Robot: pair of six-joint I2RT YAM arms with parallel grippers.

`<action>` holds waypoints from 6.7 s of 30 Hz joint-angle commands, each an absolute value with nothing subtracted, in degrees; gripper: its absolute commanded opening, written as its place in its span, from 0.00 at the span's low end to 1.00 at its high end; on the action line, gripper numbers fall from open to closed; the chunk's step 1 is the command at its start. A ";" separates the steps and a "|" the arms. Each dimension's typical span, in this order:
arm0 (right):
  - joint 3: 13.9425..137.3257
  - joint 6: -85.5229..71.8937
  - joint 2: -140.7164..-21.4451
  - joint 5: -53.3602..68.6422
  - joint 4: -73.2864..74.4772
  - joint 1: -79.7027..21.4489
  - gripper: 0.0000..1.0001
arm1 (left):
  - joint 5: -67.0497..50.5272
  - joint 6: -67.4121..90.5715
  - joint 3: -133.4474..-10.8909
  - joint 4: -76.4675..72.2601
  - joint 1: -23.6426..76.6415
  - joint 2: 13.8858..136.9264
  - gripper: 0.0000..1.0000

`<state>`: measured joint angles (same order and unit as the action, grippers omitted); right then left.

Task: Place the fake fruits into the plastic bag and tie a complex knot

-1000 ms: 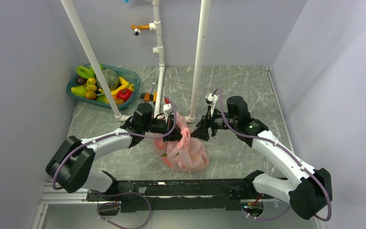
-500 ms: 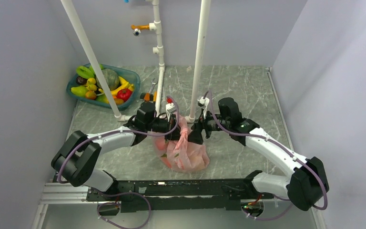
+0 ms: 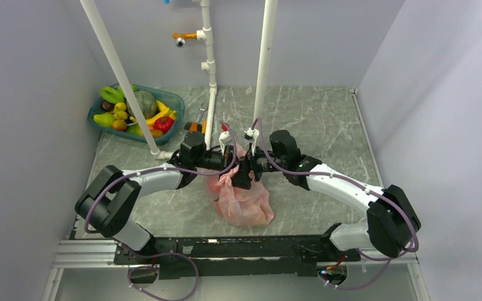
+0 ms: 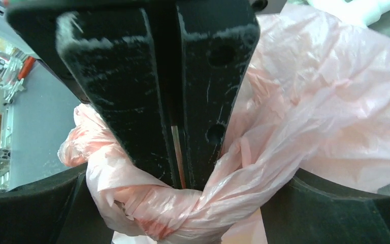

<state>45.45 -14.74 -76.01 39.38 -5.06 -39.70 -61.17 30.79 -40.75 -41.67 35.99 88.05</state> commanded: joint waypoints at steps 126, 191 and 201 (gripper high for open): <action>44.89 34.84 -55.21 25.61 41.33 -20.44 0.00 | -25.47 -34.59 -41.92 39.68 23.20 53.26 0.00; 47.02 36.69 -58.21 12.60 49.36 -27.78 0.00 | -29.74 -38.50 -50.23 42.44 11.83 64.71 0.00; 38.14 42.31 -56.98 9.55 48.51 -20.92 0.00 | -24.83 -45.82 -48.73 45.38 6.74 67.29 0.00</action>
